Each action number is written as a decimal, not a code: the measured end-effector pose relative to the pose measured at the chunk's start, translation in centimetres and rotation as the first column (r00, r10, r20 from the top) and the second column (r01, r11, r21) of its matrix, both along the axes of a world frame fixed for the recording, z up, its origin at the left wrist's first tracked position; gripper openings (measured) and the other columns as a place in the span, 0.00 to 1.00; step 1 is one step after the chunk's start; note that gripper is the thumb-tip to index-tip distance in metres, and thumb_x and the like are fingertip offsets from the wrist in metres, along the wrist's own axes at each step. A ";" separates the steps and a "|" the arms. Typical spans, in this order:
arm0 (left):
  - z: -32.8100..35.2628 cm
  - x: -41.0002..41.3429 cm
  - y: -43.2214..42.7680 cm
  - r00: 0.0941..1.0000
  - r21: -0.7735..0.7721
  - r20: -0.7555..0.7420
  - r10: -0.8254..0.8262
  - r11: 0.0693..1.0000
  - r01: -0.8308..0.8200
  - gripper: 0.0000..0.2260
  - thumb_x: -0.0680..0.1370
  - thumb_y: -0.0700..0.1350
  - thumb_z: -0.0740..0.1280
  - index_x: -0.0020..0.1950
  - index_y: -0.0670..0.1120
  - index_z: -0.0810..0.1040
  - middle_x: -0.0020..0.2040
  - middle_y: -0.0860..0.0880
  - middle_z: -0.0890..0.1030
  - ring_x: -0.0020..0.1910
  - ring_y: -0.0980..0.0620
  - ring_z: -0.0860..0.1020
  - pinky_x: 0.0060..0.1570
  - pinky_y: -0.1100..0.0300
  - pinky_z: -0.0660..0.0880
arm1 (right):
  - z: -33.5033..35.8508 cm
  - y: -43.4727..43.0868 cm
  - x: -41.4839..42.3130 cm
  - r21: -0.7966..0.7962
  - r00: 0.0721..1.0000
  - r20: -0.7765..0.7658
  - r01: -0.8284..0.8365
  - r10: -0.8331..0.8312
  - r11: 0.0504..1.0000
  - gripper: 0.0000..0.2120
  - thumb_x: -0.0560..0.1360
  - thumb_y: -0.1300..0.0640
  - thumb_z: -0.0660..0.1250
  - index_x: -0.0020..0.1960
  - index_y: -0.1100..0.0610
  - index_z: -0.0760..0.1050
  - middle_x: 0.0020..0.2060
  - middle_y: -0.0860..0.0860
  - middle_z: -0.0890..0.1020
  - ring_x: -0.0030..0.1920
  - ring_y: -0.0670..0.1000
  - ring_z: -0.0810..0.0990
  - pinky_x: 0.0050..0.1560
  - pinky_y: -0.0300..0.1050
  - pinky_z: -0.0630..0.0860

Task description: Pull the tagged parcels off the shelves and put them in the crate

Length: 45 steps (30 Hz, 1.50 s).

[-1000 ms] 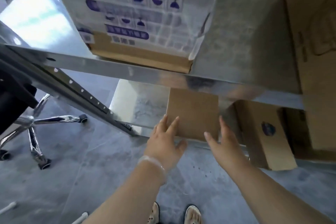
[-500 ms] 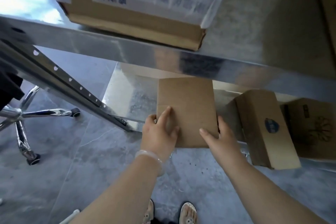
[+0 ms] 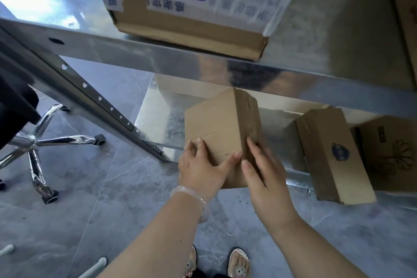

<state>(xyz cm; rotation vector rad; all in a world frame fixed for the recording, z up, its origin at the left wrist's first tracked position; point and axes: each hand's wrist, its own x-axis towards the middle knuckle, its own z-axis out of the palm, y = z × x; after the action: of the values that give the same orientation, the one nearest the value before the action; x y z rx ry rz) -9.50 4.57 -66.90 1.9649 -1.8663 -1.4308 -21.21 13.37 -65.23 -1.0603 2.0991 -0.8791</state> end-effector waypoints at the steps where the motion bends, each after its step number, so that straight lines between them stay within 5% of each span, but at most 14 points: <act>1: 0.4 -0.1 -0.1 1.000 -0.003 -0.008 0.002 1.000 -0.002 0.60 0.53 0.81 0.56 0.77 0.47 0.61 0.78 0.47 0.59 0.77 0.46 0.55 0.76 0.51 0.55 | 0.1 -0.1 0.1 -0.005 1.000 0.000 -0.016 0.016 1.000 0.22 0.76 0.36 0.53 0.70 0.33 0.61 0.74 0.42 0.63 0.73 0.46 0.59 0.74 0.52 0.57; 6: 1.6 1.7 -1.0 0.960 0.038 -0.250 0.123 0.992 -0.117 0.47 0.62 0.68 0.66 0.78 0.54 0.61 0.73 0.52 0.68 0.72 0.54 0.67 0.72 0.54 0.65 | 0.3 -0.2 -0.3 -0.023 0.980 -0.076 -0.186 0.184 0.982 0.23 0.79 0.45 0.60 0.72 0.37 0.60 0.74 0.38 0.60 0.74 0.43 0.56 0.69 0.32 0.56; 9: 1.6 3.3 -1.4 0.905 0.046 -0.387 0.176 0.984 -0.172 0.31 0.70 0.58 0.66 0.74 0.64 0.66 0.65 0.56 0.78 0.63 0.58 0.77 0.62 0.55 0.75 | -0.1 -0.6 -0.8 0.017 0.995 0.057 -0.082 0.081 0.996 0.34 0.76 0.49 0.68 0.77 0.42 0.56 0.76 0.37 0.54 0.75 0.39 0.52 0.72 0.39 0.56; 11: 1.3 3.8 -1.3 0.876 0.021 -0.445 0.184 0.980 -0.196 0.25 0.76 0.48 0.65 0.69 0.70 0.67 0.56 0.63 0.82 0.51 0.64 0.80 0.50 0.66 0.78 | -0.1 -1.1 -0.5 0.071 0.973 0.228 -0.064 0.046 0.995 0.32 0.75 0.47 0.70 0.74 0.37 0.59 0.70 0.32 0.63 0.71 0.36 0.62 0.67 0.34 0.63; 14: 1.2 4.6 -1.3 0.912 -0.100 -0.368 0.183 0.967 -0.234 0.26 0.81 0.40 0.59 0.70 0.69 0.64 0.47 0.67 0.79 0.39 0.69 0.75 0.38 0.77 0.70 | -0.2 -1.4 0.8 0.075 0.965 0.206 -0.184 0.166 0.980 0.27 0.75 0.46 0.68 0.72 0.38 0.63 0.63 0.36 0.73 0.64 0.38 0.71 0.61 0.34 0.70; 18: 1.6 5.0 -1.6 0.965 -0.180 -0.220 0.143 0.966 -0.184 0.25 0.79 0.54 0.64 0.74 0.65 0.61 0.61 0.55 0.70 0.55 0.66 0.72 0.47 0.80 0.65 | -0.1 -1.4 2.5 0.043 0.959 0.117 -0.263 0.256 0.964 0.36 0.74 0.38 0.63 0.77 0.38 0.50 0.74 0.37 0.60 0.73 0.37 0.57 0.72 0.45 0.62; 21: 1.9 5.4 -2.2 0.994 -0.142 -0.075 0.080 0.986 -0.090 0.53 0.61 0.76 0.66 0.79 0.57 0.52 0.67 0.52 0.64 0.66 0.55 0.68 0.64 0.61 0.68 | 0.4 -1.4 3.8 -0.015 0.924 0.149 -0.355 0.353 0.935 0.35 0.73 0.33 0.58 0.77 0.34 0.48 0.74 0.28 0.52 0.74 0.33 0.50 0.73 0.43 0.56; 23: 2.0 5.9 -2.8 0.997 -0.099 -0.024 0.074 0.992 -0.076 0.62 0.53 0.78 0.66 0.80 0.54 0.49 0.70 0.51 0.60 0.71 0.52 0.63 0.70 0.54 0.65 | 0.4 -1.7 4.5 -0.058 0.891 0.211 -0.399 0.402 0.915 0.32 0.76 0.38 0.59 0.76 0.34 0.50 0.74 0.27 0.52 0.74 0.33 0.51 0.72 0.42 0.57; 27: 1.3 7.5 -4.0 0.983 -0.003 -0.123 0.140 0.990 -0.141 0.56 0.59 0.69 0.74 0.80 0.55 0.51 0.68 0.51 0.62 0.65 0.53 0.67 0.65 0.55 0.70 | -0.3 -2.2 4.3 -0.018 0.890 0.188 -0.419 0.414 0.908 0.27 0.79 0.42 0.57 0.73 0.28 0.50 0.72 0.24 0.49 0.72 0.29 0.47 0.67 0.30 0.53; 32: 0.1 8.1 -4.8 0.843 0.245 -0.342 0.416 0.905 -0.348 0.52 0.56 0.66 0.74 0.77 0.64 0.56 0.63 0.56 0.74 0.60 0.52 0.77 0.60 0.48 0.76 | -3.1 -1.7 0.5 0.198 0.982 0.164 -0.128 0.096 0.972 0.35 0.78 0.44 0.63 0.77 0.36 0.46 0.76 0.38 0.54 0.74 0.38 0.53 0.71 0.42 0.56; 35: -1.2 6.9 -4.7 0.824 0.275 -0.374 0.425 0.900 -0.339 0.30 0.71 0.59 0.73 0.70 0.64 0.65 0.60 0.55 0.77 0.55 0.56 0.79 0.52 0.55 0.76 | -4.0 -1.4 -0.6 0.260 0.955 0.294 -0.113 0.033 0.959 0.38 0.77 0.46 0.66 0.78 0.38 0.44 0.76 0.40 0.57 0.72 0.42 0.61 0.68 0.40 0.61; 38: -2.3 5.9 -5.2 0.913 0.115 -0.289 0.287 0.957 -0.265 0.17 0.78 0.52 0.68 0.67 0.61 0.74 0.54 0.54 0.80 0.46 0.61 0.79 0.43 0.66 0.72 | -4.4 -1.6 -1.1 0.252 0.957 0.290 -0.090 0.014 0.964 0.38 0.77 0.46 0.66 0.77 0.35 0.45 0.72 0.36 0.60 0.63 0.32 0.64 0.61 0.34 0.64; 41: -2.9 5.4 -5.8 0.965 -0.024 -0.235 0.112 0.992 -0.121 0.25 0.77 0.47 0.71 0.73 0.56 0.69 0.63 0.54 0.78 0.60 0.55 0.77 0.53 0.68 0.74 | -4.6 -2.5 -1.3 0.238 0.956 0.292 -0.101 0.028 0.966 0.39 0.77 0.47 0.67 0.77 0.36 0.46 0.71 0.36 0.61 0.55 0.25 0.67 0.46 0.21 0.65; 45: -3.1 4.9 -7.0 0.989 -0.069 -0.138 -0.044 0.997 0.034 0.42 0.76 0.46 0.73 0.81 0.49 0.49 0.73 0.55 0.69 0.72 0.54 0.67 0.66 0.63 0.64 | -3.9 -3.8 -1.4 0.232 0.964 0.254 -0.134 0.072 0.963 0.40 0.76 0.46 0.68 0.78 0.39 0.45 0.75 0.40 0.58 0.68 0.39 0.63 0.61 0.32 0.61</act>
<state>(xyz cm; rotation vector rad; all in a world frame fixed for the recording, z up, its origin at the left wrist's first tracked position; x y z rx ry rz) -4.62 -2.41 -70.00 1.7594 -1.8755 -1.4552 -22.66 9.52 -69.17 -0.8745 1.8719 -0.6399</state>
